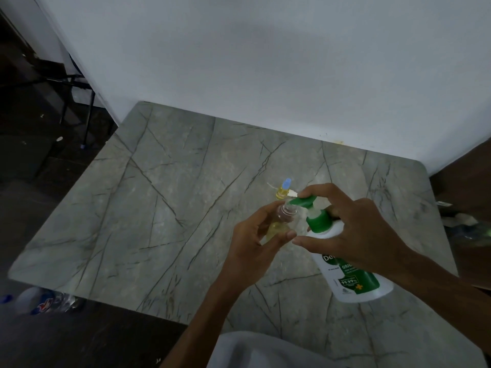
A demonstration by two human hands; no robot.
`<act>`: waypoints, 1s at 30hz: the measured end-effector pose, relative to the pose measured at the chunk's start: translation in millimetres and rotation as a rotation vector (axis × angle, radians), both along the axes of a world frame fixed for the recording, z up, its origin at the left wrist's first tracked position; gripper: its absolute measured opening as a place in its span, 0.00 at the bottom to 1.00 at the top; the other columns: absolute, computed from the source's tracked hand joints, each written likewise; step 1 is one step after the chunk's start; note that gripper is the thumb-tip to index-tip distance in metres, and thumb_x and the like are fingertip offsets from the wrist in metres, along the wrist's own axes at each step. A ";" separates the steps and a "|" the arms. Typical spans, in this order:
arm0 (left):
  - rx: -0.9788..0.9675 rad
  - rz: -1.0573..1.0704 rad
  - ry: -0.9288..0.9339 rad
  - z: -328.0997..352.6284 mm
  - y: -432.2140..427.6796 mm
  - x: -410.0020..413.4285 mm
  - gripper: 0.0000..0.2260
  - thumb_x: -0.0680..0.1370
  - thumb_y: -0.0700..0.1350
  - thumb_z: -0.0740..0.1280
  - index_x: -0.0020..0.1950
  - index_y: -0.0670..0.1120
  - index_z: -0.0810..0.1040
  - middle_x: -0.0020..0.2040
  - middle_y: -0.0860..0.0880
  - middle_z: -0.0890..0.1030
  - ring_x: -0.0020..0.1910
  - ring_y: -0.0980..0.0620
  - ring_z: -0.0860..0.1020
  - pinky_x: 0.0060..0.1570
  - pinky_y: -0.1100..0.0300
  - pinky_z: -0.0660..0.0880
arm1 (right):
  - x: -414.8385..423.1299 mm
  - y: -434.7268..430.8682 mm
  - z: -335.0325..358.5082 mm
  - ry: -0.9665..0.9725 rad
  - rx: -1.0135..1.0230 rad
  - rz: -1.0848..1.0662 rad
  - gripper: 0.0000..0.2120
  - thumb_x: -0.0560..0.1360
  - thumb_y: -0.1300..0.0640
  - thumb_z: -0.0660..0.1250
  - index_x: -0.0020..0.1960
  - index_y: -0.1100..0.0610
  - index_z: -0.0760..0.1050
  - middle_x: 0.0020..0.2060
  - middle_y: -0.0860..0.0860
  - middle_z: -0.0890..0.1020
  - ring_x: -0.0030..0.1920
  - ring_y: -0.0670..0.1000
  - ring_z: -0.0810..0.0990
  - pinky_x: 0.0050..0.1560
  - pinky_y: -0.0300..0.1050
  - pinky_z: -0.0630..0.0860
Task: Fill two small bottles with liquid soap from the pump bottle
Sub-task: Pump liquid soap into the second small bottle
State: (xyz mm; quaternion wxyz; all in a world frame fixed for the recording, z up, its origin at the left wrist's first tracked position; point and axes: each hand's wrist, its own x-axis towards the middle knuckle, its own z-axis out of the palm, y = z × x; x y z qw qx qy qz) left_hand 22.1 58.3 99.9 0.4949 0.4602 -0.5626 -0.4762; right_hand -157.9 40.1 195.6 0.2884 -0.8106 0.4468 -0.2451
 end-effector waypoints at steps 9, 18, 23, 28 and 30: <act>-0.011 -0.007 -0.008 -5.2 5.5 -1.8 0.21 0.76 0.40 0.73 0.68 0.41 0.75 0.60 0.49 0.82 0.59 0.53 0.82 0.60 0.54 0.79 | -0.6 0.2 3.0 0.044 -0.005 0.007 0.28 0.64 0.43 0.76 0.58 0.42 0.66 0.32 0.36 0.79 0.31 0.37 0.81 0.30 0.26 0.73; -0.028 -0.012 -0.027 -2.2 5.9 -2.2 0.23 0.74 0.40 0.74 0.68 0.42 0.75 0.59 0.50 0.83 0.57 0.54 0.82 0.58 0.56 0.80 | 0.2 5.0 4.1 0.004 -0.032 -0.034 0.27 0.62 0.46 0.78 0.55 0.45 0.68 0.35 0.30 0.76 0.34 0.32 0.80 0.32 0.22 0.70; -0.018 -0.012 -0.005 -5.0 9.2 -2.8 0.22 0.76 0.41 0.73 0.69 0.42 0.75 0.60 0.50 0.83 0.58 0.52 0.82 0.59 0.56 0.79 | -2.5 4.1 2.6 0.046 0.008 -0.001 0.28 0.64 0.43 0.76 0.59 0.43 0.67 0.31 0.38 0.80 0.30 0.37 0.80 0.30 0.27 0.74; -0.019 0.004 0.007 -1.4 7.2 -1.3 0.22 0.75 0.44 0.73 0.68 0.43 0.75 0.58 0.50 0.83 0.57 0.53 0.82 0.57 0.59 0.79 | -2.3 5.2 3.3 0.049 -0.009 0.003 0.29 0.64 0.42 0.75 0.61 0.41 0.67 0.31 0.37 0.79 0.31 0.36 0.80 0.31 0.24 0.71; -0.026 -0.002 -0.005 -3.2 5.6 -0.8 0.23 0.74 0.46 0.73 0.68 0.43 0.75 0.58 0.50 0.83 0.57 0.51 0.82 0.57 0.56 0.79 | -1.4 5.7 3.2 0.041 -0.021 -0.002 0.27 0.64 0.42 0.75 0.58 0.43 0.68 0.31 0.33 0.77 0.32 0.34 0.80 0.32 0.23 0.70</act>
